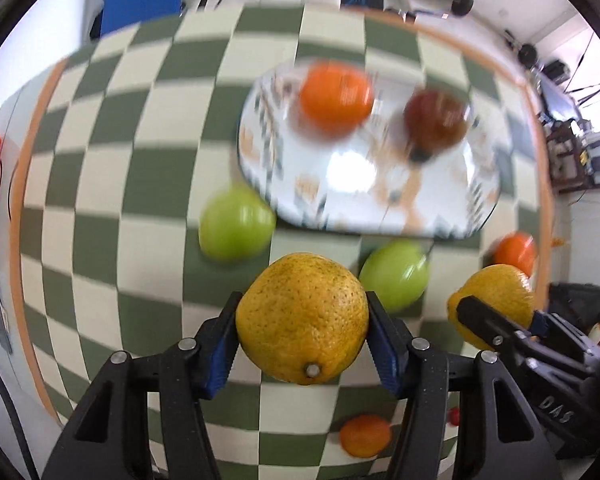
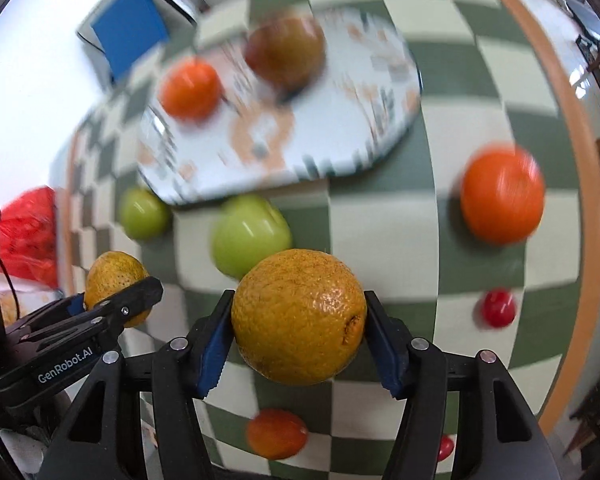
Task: Organize fruits
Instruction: 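Grasp a yellow citrus with each gripper, then lower both yellow citrus onto the plate and open both grippers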
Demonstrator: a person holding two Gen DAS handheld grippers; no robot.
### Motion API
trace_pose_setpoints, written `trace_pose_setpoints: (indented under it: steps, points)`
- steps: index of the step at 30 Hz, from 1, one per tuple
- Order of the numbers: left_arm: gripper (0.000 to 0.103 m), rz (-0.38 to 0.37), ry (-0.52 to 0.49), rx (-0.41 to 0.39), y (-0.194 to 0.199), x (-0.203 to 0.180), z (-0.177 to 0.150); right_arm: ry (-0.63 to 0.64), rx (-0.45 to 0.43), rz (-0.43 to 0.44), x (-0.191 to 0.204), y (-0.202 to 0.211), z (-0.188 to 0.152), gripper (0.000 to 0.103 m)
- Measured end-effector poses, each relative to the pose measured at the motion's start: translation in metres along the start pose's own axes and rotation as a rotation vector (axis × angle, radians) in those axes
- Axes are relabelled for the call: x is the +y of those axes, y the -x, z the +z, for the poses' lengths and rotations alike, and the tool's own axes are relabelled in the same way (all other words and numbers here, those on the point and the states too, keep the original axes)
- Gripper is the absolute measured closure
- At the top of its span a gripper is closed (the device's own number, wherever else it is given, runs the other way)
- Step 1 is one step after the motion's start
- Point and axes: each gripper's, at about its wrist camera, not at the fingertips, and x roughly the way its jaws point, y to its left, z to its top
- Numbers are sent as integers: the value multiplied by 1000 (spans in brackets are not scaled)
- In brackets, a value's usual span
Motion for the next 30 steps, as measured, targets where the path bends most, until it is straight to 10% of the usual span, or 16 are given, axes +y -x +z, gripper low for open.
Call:
trace_pose_setpoints:
  steps: [10, 26, 30]
  points:
    - [48, -21, 51, 77, -24, 26, 97, 73, -33, -41, 38, -10, 84, 39]
    - [47, -45, 87, 187, -67, 31, 123, 71, 84, -9, 52, -82, 110, 39]
    - [6, -3, 61, 129, -58, 31, 120, 63, 69, -25, 49, -76, 108, 10]
